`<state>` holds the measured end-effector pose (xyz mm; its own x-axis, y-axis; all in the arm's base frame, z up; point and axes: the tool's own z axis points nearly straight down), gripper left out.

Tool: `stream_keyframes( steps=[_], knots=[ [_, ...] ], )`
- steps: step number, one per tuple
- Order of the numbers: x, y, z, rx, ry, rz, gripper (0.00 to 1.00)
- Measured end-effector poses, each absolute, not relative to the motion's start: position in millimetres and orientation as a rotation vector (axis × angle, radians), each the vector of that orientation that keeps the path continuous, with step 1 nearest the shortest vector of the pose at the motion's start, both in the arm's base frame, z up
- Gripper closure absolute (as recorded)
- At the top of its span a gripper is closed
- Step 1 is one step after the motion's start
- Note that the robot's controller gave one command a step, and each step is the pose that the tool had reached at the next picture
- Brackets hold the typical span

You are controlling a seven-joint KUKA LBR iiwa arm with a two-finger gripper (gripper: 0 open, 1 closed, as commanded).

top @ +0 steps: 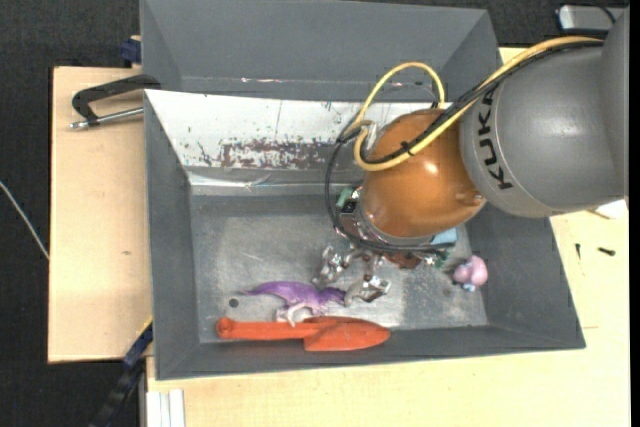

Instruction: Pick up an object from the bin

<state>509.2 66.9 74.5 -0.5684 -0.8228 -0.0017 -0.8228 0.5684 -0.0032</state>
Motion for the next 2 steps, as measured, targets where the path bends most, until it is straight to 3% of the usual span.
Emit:
stream_keyframes(
  steps=[1, 2],
  knots=[
    [509.2, 66.9, 74.5, -1.458, 2.780, -0.003, 1.00],
    [514.7, 57.5, 246.0, -1.512, 2.741, -0.006, 1.00]
  ],
)
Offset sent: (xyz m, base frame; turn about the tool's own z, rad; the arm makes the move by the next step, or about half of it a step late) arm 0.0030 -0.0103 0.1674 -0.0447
